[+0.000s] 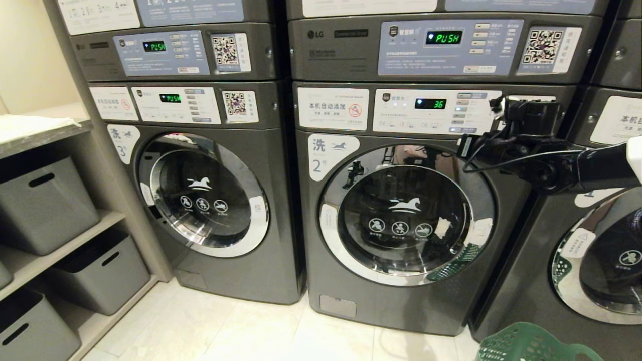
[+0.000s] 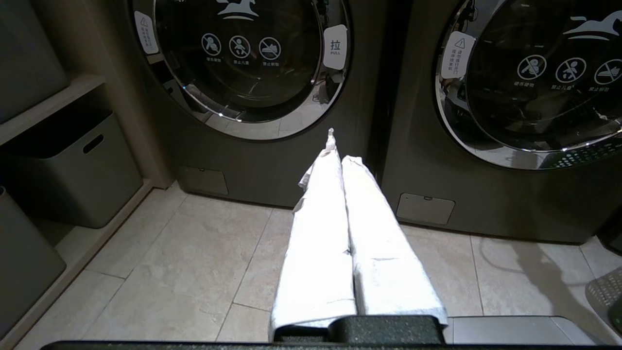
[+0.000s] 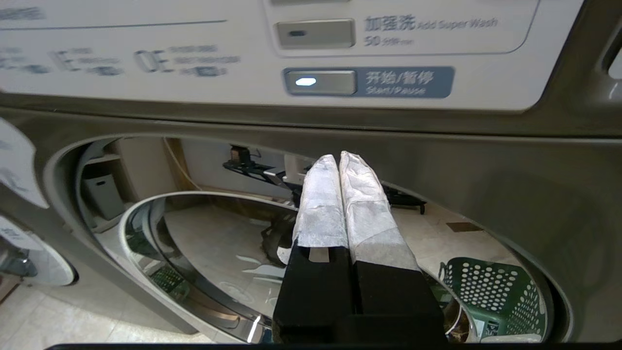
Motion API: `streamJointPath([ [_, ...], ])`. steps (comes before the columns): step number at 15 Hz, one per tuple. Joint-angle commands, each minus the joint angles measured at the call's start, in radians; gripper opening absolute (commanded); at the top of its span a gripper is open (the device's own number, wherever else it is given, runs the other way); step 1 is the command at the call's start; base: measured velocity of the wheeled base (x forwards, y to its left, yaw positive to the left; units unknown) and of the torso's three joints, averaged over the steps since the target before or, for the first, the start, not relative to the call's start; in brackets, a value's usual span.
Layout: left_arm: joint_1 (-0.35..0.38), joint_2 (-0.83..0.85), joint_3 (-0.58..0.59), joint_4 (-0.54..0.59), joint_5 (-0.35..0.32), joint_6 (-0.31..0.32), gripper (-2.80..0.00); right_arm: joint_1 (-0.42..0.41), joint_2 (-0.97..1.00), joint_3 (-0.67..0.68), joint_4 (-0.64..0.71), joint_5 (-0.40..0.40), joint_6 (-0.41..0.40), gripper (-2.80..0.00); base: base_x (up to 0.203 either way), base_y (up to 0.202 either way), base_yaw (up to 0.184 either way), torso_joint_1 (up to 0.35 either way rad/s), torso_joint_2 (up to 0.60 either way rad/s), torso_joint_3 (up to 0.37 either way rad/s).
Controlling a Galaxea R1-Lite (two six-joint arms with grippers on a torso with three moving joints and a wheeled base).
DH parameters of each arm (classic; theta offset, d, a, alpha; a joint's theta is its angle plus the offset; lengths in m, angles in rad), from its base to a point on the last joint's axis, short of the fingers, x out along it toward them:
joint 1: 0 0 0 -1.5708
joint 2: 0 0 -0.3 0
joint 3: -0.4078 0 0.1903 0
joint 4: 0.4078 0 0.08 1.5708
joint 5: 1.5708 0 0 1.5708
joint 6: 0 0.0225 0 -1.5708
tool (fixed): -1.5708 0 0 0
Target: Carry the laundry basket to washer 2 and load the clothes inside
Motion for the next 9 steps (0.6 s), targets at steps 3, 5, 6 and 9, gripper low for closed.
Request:
streamJointPath([
  [3,0.001,-0.003,0.000,0.000,0.000,0.000,-2.80,-0.002,-0.129,0.144,-0.061,0.001,0.001,-2.80,0.000,0.000,0.000,0.000,0.00,0.000],
  [5,0.000,-0.003,0.000,0.000,0.000,0.000,-2.80,-0.006,-0.257,0.239,0.022,0.002,-0.009,-2.80,0.000,0.000,0.000,0.000,0.00,0.000],
  [6,0.000,-0.003,0.000,0.000,0.000,0.000,-2.80,-0.006,-0.343,0.282,0.115,0.003,-0.016,-2.80,0.000,0.000,0.000,0.000,0.00,0.000],
  [9,0.001,-0.003,0.000,0.000,0.000,0.000,-2.80,0.010,-0.670,0.476,0.383,0.029,-0.026,-2.80,0.000,0.000,0.000,0.000,0.00,0.000],
])
